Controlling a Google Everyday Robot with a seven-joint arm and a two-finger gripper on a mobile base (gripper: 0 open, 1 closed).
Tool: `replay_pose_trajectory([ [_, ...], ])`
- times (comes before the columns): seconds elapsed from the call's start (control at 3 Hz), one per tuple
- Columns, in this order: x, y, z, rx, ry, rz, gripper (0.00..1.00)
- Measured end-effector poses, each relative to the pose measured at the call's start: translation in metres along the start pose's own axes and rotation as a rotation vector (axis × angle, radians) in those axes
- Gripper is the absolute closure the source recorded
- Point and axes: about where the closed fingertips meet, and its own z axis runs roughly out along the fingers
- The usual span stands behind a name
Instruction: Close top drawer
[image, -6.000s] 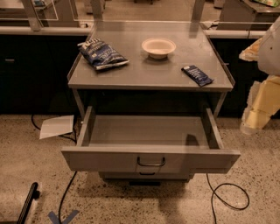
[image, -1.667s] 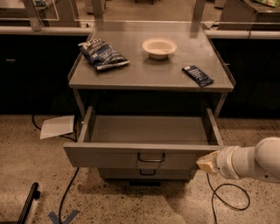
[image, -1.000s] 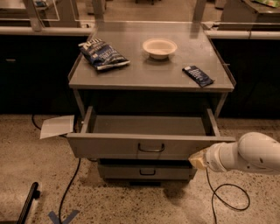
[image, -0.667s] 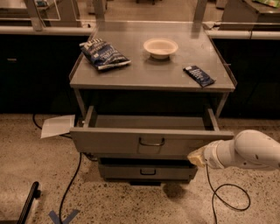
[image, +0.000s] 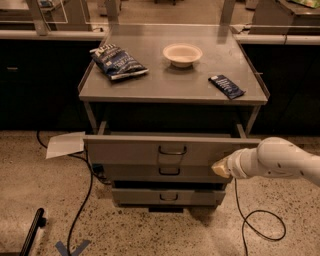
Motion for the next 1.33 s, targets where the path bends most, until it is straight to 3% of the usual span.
replay_pose_trajectory([
  [0.67, -0.028, -0.044, -0.011, 0.163, 0.032, -0.082, 1.00],
  [1.33, -0.032, -0.052, -0.001, 0.190, 0.015, -0.074, 1.00],
])
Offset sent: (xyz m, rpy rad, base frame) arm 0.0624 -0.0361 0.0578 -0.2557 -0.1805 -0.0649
